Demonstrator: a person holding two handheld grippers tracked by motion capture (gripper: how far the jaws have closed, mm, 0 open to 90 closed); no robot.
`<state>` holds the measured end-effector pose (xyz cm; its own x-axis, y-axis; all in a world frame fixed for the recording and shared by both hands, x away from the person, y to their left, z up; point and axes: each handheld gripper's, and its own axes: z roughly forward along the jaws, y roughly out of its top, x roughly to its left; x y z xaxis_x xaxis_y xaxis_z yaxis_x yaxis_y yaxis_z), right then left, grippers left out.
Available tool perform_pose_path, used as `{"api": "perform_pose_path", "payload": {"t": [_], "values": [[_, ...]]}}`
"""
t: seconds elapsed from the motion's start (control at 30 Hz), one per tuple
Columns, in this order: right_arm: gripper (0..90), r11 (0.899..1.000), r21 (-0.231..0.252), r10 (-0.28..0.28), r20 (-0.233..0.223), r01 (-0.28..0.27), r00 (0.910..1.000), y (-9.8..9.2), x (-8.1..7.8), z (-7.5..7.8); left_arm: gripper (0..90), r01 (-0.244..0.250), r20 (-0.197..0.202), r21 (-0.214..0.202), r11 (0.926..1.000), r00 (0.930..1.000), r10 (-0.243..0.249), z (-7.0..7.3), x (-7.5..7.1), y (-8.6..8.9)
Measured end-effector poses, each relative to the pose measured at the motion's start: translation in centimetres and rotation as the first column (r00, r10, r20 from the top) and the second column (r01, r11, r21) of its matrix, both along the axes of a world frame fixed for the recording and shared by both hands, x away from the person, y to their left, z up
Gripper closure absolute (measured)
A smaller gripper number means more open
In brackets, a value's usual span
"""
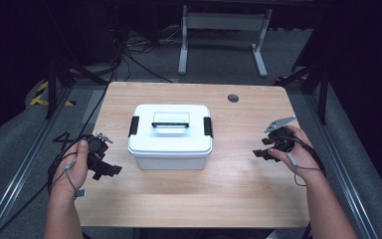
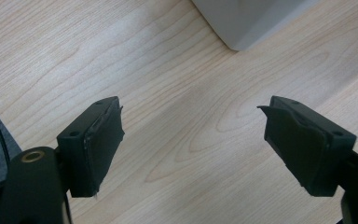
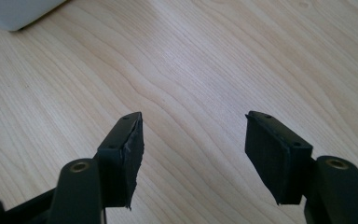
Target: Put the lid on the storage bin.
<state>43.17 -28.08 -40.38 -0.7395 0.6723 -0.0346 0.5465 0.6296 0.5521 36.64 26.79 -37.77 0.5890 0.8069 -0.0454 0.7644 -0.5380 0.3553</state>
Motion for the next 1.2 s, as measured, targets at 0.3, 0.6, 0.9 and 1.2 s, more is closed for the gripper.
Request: {"api": "perform_pose_path", "payload": {"t": [0.3, 0.6, 0.9, 1.2], "values": [[38.4, 1.000, -0.020, -0.014, -0.034, 0.014, 0.9993, -0.2, 0.2, -1.2, 19.8, -0.001, -0.017, -0.008, 1.0000, 0.9999, 0.001, -0.1, -0.1, -0.2], [38.4, 1.000, -0.030, 0.000, -0.079, -0.003, 0.9969, 0.2, 0.2, -2.4, 19.7, 0.007, -0.025, -0.005, 1.0000, 0.9997, -0.007, -0.3, 0.1, -0.4], [37.0, 0.999, -0.045, 0.009, -0.104, -0.014, 0.9945, 0.6, 0.1, -3.2, 19.6, 0.021, -0.043, 0.003, 0.9998, 0.9988, -0.021, -0.5, 0.2, -0.5], [36.1, 0.999, -0.045, 0.011, -0.115, -0.016, 0.9933, 0.5, -0.1, -3.5, 19.6, 0.026, -0.050, 0.023, 0.9994, 0.9984, -0.025, -0.6, 0.4, -0.6]]}}
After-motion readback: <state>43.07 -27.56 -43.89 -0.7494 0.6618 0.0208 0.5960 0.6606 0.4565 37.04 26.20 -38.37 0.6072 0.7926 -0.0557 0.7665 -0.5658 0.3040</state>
